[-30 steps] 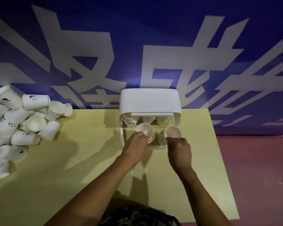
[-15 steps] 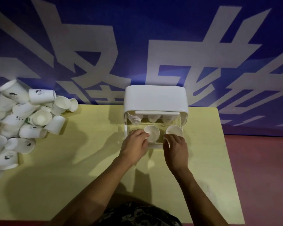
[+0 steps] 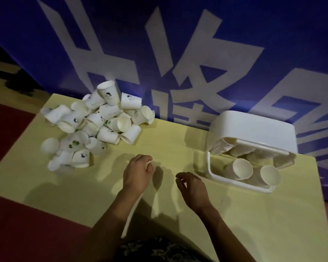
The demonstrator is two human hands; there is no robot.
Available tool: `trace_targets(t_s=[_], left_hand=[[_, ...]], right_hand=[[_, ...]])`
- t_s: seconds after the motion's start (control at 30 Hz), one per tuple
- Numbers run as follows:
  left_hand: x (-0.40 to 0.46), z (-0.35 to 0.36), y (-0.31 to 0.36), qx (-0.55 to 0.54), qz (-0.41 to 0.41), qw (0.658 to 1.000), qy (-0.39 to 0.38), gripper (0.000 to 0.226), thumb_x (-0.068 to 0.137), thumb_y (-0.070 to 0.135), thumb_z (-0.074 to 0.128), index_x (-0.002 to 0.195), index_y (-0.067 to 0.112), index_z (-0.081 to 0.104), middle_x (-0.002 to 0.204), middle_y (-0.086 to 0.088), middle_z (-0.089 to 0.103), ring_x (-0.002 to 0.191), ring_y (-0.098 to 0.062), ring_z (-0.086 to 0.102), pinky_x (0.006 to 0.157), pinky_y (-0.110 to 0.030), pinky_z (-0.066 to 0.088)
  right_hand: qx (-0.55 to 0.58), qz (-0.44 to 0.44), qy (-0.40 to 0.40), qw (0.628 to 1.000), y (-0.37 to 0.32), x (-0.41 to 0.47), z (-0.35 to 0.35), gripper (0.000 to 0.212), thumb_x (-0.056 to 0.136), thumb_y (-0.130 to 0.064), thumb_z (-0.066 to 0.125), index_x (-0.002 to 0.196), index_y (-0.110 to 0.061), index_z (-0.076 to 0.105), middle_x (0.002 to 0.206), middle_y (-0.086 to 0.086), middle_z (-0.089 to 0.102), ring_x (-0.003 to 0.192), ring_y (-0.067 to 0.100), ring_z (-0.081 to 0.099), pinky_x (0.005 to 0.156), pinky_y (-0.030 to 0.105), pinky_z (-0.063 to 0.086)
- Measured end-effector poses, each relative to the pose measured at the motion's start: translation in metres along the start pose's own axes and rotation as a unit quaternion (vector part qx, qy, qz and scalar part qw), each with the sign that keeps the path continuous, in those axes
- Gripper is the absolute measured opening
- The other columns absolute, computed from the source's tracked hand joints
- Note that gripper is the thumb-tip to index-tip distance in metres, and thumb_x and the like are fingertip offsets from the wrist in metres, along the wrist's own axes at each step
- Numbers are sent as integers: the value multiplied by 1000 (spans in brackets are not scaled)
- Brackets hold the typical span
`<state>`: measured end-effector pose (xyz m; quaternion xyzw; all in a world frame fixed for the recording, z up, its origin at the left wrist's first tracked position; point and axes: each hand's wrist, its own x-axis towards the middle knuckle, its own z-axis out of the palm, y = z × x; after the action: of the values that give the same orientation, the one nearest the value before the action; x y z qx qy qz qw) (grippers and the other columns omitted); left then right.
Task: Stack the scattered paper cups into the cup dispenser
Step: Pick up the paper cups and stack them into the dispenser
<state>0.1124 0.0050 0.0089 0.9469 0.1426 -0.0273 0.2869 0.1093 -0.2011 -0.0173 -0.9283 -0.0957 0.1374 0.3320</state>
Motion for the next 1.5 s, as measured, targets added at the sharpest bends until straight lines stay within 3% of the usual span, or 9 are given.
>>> trace_targets(t_s=[0.37,0.53,0.73,0.97,1.17,1.23,1.33,1.43,1.5], left_hand=[[48,-119,-186,13,-82,988,127,35,84,12,63,119,8,62,122,-14,59,110,-35,52,93,-43,44],[64,-141,-243,-64,-201,970,118,43,84,17,66,125,7,56,122,-19,57,111,-40,52,92,-46,44],[94,-142,-265,-188,-272,940,86,26,86,21,66,107,8,57,98,-10,66,92,-32,62,76,-34,44],[115,-134,-277,-324,-319,888,76,17,85,14,67,102,12,64,94,-4,66,86,-22,60,83,-30,46],[109,-121,-284,-429,-336,837,55,5,87,10,66,90,14,65,84,-9,62,79,-24,54,76,-39,47],[106,-120,-279,-432,-319,842,52,9,88,9,65,86,17,64,85,-6,63,80,-22,57,78,-40,50],[103,-120,-260,-417,-287,862,38,11,89,11,63,88,22,65,85,0,65,80,-19,59,80,-38,53],[99,-119,-238,-351,-196,915,27,9,91,13,62,88,21,65,80,4,64,75,-13,58,71,-27,47],[97,-119,-220,-310,-122,943,23,9,92,12,61,93,19,66,82,8,65,74,-1,58,68,-16,42]], right_hand=[[10,-1,-51,999,-154,52,122,21,93,-19,58,110,-18,69,103,0,69,87,15,64,76,29,49],[8,2,-90,996,-205,85,160,29,92,-17,59,120,-16,65,116,3,64,98,20,62,83,30,49],[-66,-14,-119,991,-246,137,189,56,88,-14,60,141,-15,45,145,5,42,125,30,45,101,37,41],[-106,-7,-139,985,-265,184,221,72,86,-27,66,148,-19,30,147,3,39,127,29,40,96,42,46],[-116,37,-74,990,-254,181,228,65,84,-40,62,139,-23,33,132,1,48,115,30,49,80,38,47],[-94,83,-51,991,-245,172,217,66,79,-39,64,137,-23,39,131,2,50,112,31,54,80,38,48],[7,154,52,987,-230,153,190,54,77,-35,66,127,-20,52,122,4,58,106,29,59,80,35,47],[169,212,132,953,-220,130,160,39,75,-31,69,110,-20,55,107,1,62,94,21,64,78,38,54],[255,214,141,932,-215,115,143,39,77,-25,70,110,-24,50,108,-3,61,91,11,66,70,28,55]])
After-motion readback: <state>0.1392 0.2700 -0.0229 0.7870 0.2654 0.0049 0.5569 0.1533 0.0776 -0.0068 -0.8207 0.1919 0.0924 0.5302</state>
